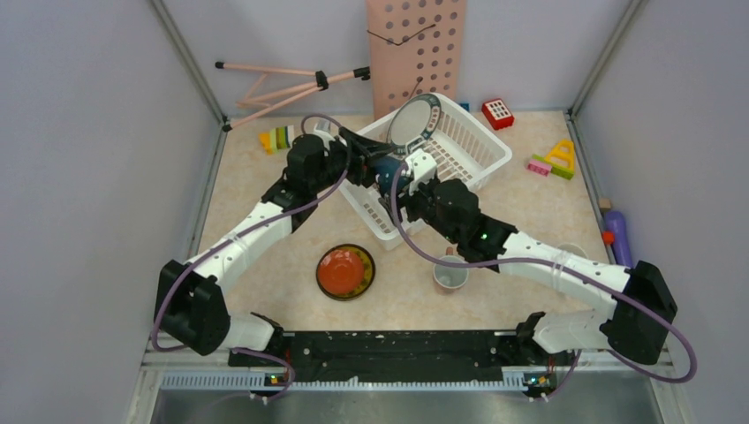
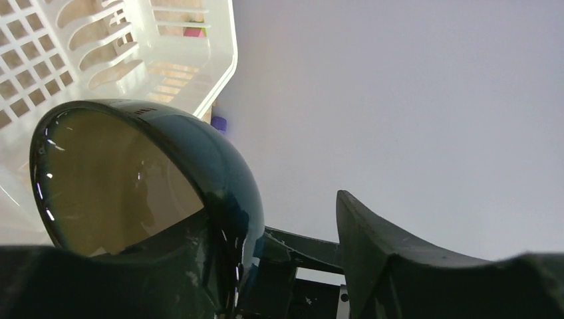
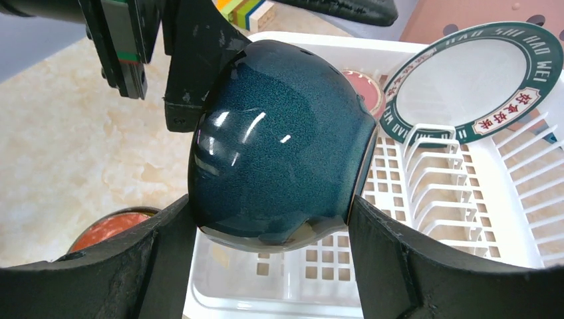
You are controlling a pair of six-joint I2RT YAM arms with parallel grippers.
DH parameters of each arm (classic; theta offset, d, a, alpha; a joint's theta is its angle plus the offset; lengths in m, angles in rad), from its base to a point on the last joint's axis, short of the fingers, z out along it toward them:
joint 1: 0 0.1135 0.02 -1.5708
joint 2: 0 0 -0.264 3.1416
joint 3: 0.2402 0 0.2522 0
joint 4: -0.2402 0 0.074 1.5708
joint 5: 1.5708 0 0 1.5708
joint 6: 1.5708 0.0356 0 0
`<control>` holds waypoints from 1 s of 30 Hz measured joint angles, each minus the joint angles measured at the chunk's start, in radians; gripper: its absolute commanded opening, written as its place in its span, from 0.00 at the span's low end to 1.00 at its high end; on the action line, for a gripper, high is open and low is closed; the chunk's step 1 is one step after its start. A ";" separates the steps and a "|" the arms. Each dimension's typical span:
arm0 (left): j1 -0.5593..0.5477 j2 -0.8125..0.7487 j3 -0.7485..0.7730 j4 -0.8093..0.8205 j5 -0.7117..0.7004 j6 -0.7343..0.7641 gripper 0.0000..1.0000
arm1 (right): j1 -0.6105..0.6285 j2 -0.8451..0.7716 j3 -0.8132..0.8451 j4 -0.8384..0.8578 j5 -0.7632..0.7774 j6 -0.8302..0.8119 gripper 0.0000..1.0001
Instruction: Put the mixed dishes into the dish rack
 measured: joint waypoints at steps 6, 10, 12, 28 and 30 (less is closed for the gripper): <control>0.011 0.000 0.000 -0.009 0.005 0.019 0.78 | -0.029 0.000 0.000 -0.043 -0.014 -0.009 0.00; 0.022 0.004 0.000 -0.020 0.011 0.021 0.81 | -0.066 -0.001 -0.001 -0.076 -0.026 -0.004 0.00; 0.029 0.012 0.000 -0.023 0.018 0.023 0.85 | -0.084 -0.001 -0.001 -0.095 -0.030 0.003 0.00; 0.149 -0.069 -0.024 -0.182 0.014 0.110 0.95 | -0.139 0.108 0.068 -0.270 -0.019 0.018 0.00; 0.169 -0.098 -0.034 -0.200 0.014 0.124 0.95 | -0.139 0.128 0.092 -0.293 -0.011 0.016 0.00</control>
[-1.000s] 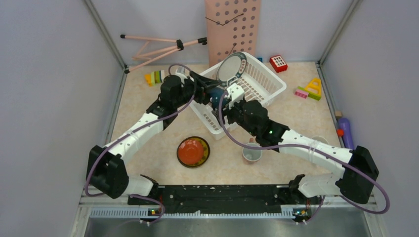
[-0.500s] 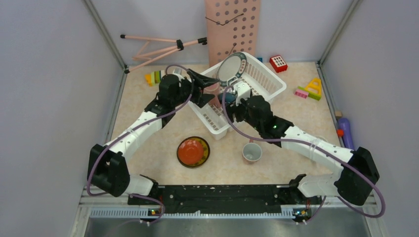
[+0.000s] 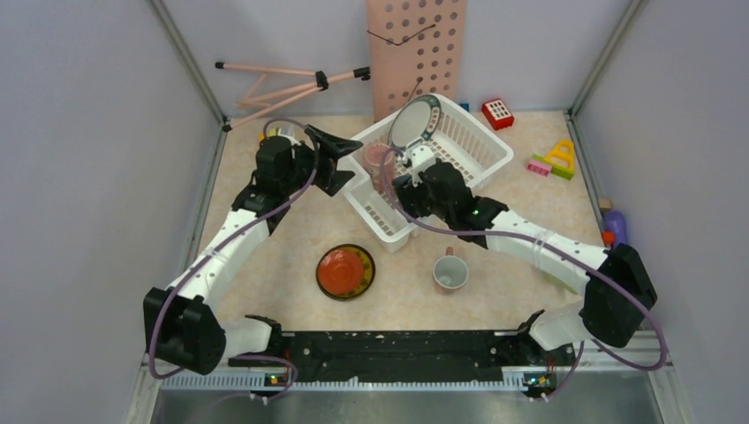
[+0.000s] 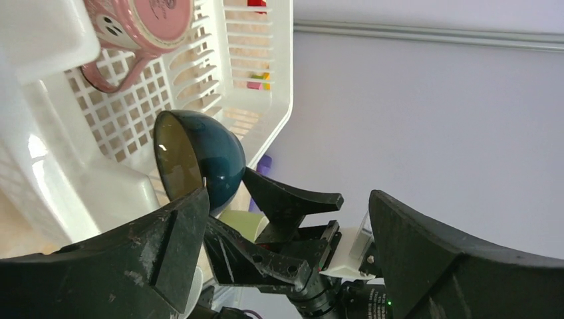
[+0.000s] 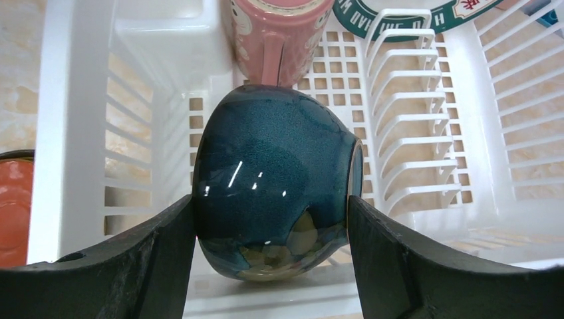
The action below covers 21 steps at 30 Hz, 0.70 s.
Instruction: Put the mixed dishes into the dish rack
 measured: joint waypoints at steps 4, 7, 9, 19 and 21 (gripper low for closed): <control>0.029 -0.053 -0.017 -0.047 -0.013 0.037 0.95 | 0.000 0.060 0.075 -0.059 0.050 -0.037 0.00; 0.039 -0.088 -0.030 -0.072 -0.031 0.061 0.95 | 0.000 0.128 0.152 -0.102 0.109 -0.082 0.00; 0.049 -0.111 -0.046 -0.087 -0.045 0.078 0.95 | 0.000 0.187 0.209 -0.133 0.149 -0.113 0.00; 0.130 -0.156 -0.114 -0.158 -0.053 0.132 0.95 | 0.007 0.443 0.308 -0.150 0.348 -0.233 0.00; 0.140 -0.164 -0.121 -0.165 -0.053 0.135 0.94 | 0.015 0.475 0.323 -0.137 0.394 -0.256 0.15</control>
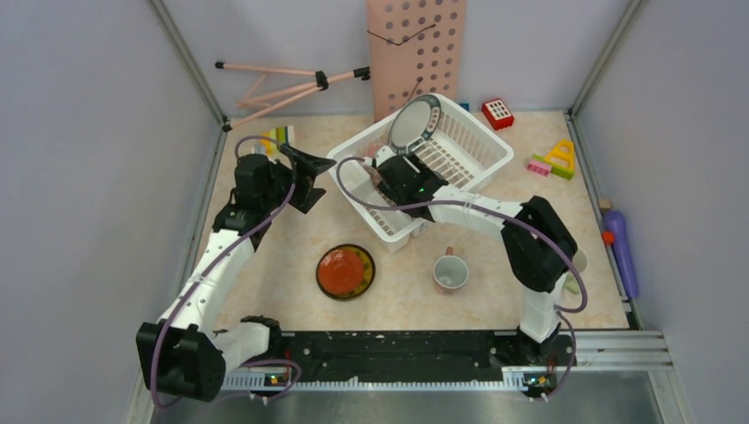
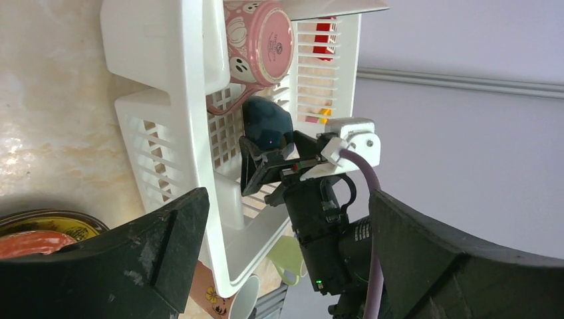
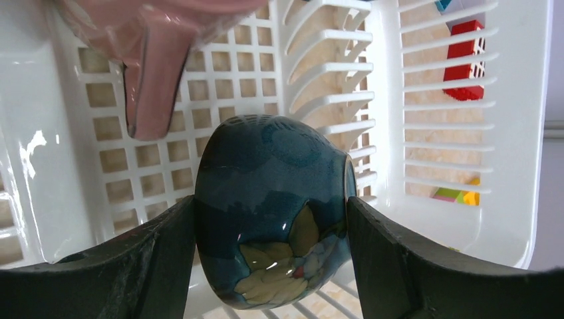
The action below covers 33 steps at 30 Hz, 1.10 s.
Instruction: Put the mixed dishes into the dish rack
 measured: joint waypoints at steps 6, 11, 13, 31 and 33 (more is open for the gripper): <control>0.013 -0.014 -0.006 -0.011 -0.003 0.012 0.94 | 0.004 0.092 0.154 -0.109 0.000 0.018 0.92; 0.013 -0.013 -0.006 -0.019 -0.003 0.015 0.94 | 0.002 0.093 0.173 -0.142 -0.077 0.071 0.99; 0.014 -0.013 -0.006 -0.021 -0.003 0.017 0.94 | 0.005 0.093 0.173 -0.154 -0.108 0.087 0.99; -0.023 0.153 -0.006 -0.020 -0.008 0.065 0.85 | -0.008 -0.244 0.071 -0.206 -0.230 0.247 0.98; -0.044 0.186 -0.006 -0.018 -0.015 0.072 0.81 | -0.016 -0.326 0.042 -0.222 -0.232 0.309 0.98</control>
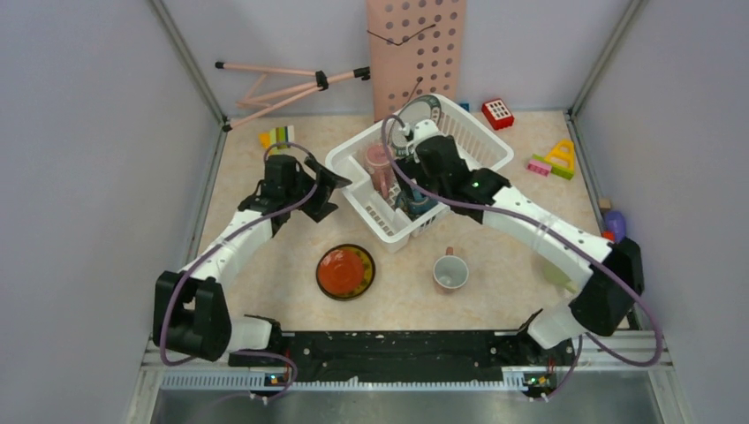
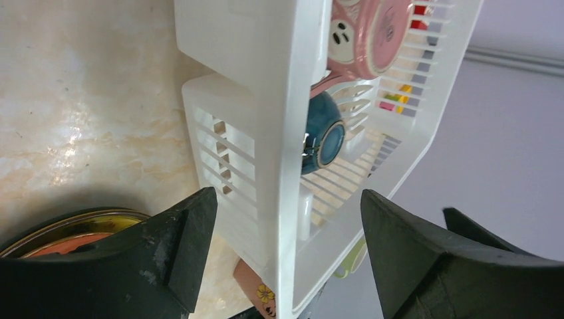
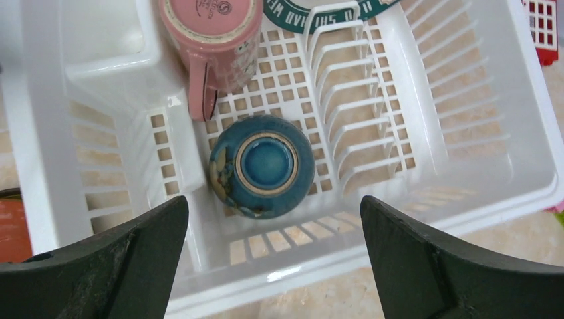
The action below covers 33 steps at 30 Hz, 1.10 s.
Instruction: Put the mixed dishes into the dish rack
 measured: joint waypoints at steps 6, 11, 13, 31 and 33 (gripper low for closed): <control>-0.037 0.084 0.000 0.002 -0.034 0.015 0.67 | -0.005 -0.224 -0.137 -0.092 0.010 0.125 0.99; -0.037 0.123 0.007 0.027 -0.049 0.019 0.52 | -0.019 -0.438 -0.293 -0.209 0.163 0.281 0.99; -0.039 0.136 0.016 0.041 -0.054 0.017 0.43 | -0.048 -0.521 -0.338 -0.259 0.239 0.364 0.99; 0.084 0.179 0.080 0.041 0.035 0.083 0.00 | -0.802 -0.591 -0.510 -0.535 0.186 0.772 0.99; 0.090 0.179 0.080 0.042 0.034 0.091 0.00 | -0.813 -0.572 -0.512 -0.525 0.154 0.772 0.99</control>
